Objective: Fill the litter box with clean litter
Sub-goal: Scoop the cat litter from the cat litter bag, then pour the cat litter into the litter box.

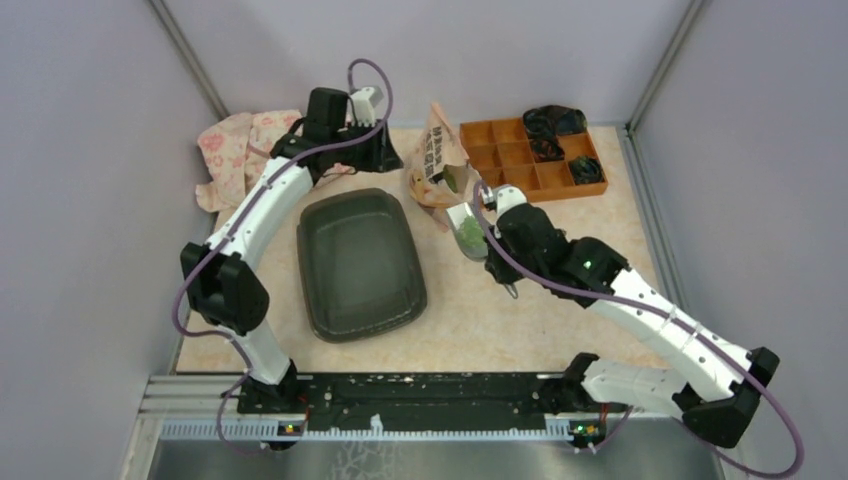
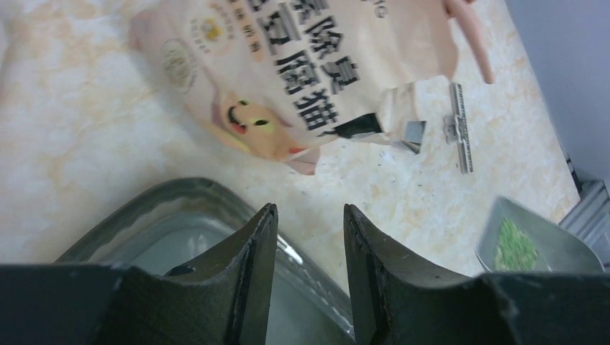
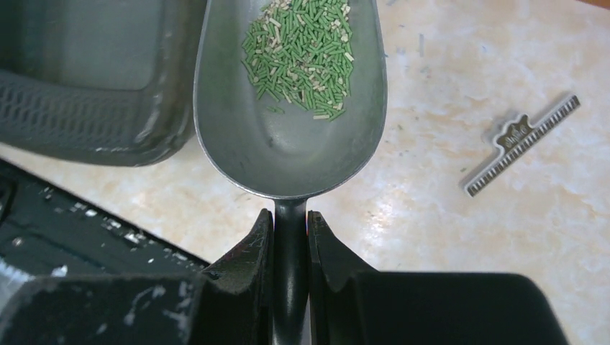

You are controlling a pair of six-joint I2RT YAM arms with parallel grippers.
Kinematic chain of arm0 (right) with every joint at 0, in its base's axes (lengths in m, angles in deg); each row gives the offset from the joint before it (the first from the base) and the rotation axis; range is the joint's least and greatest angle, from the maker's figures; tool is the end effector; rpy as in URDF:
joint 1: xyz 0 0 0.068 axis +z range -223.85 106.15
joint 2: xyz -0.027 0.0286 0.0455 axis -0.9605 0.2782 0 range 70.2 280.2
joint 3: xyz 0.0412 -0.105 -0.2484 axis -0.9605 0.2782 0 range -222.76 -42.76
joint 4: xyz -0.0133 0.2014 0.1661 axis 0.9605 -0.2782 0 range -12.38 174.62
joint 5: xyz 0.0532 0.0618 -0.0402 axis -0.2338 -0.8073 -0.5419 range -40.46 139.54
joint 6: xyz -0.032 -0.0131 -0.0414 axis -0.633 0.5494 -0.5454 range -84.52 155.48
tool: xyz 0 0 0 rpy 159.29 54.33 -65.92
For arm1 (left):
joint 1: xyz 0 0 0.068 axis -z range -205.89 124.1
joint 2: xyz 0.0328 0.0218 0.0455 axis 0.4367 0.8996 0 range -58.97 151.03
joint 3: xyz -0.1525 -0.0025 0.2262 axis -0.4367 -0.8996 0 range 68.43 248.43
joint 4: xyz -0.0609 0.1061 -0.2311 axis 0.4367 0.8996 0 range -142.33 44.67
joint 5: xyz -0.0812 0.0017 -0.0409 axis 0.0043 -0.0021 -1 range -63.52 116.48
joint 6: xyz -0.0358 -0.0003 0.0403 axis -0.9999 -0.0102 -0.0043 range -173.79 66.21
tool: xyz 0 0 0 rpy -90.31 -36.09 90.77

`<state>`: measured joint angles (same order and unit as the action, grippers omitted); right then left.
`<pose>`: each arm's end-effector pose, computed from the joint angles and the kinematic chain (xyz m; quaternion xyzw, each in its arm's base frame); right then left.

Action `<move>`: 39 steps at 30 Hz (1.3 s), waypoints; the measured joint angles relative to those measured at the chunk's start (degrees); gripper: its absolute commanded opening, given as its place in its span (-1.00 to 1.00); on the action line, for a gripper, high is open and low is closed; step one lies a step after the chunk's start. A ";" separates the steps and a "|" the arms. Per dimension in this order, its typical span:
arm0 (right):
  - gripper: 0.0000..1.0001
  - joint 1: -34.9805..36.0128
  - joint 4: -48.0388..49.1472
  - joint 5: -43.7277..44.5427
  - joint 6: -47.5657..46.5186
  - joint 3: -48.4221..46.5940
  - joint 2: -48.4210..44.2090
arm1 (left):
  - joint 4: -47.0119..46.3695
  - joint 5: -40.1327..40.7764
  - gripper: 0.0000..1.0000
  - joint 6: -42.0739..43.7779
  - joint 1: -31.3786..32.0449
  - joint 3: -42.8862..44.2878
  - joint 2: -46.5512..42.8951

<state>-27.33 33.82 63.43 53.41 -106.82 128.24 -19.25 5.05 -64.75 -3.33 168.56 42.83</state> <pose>0.1401 0.1353 0.3464 -0.1812 0.8995 0.1090 0.3823 0.3724 -0.1688 0.3638 0.1737 0.8574 -0.2891 0.3888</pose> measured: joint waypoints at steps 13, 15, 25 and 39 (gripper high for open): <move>-1.00 14.53 -2.36 2.40 1.31 -17.00 18.40 | -3.74 2.51 -0.07 -4.42 -13.18 -13.33 -7.48; -1.00 15.02 -2.23 3.56 0.83 -18.99 22.84 | -3.74 2.54 -0.07 -4.48 -14.73 -14.10 -7.80; -1.00 21.92 -4.98 20.02 -5.29 -30.93 39.93 | -4.09 1.36 -0.08 -4.20 -19.61 -17.25 -11.50; -1.00 29.16 -5.22 44.22 -21.90 -37.97 54.64 | -4.87 -0.90 -0.09 -3.80 -26.84 -23.02 -11.54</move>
<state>1.83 28.59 107.64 31.51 -144.78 182.88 -24.12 4.15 -68.55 -30.17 145.55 31.29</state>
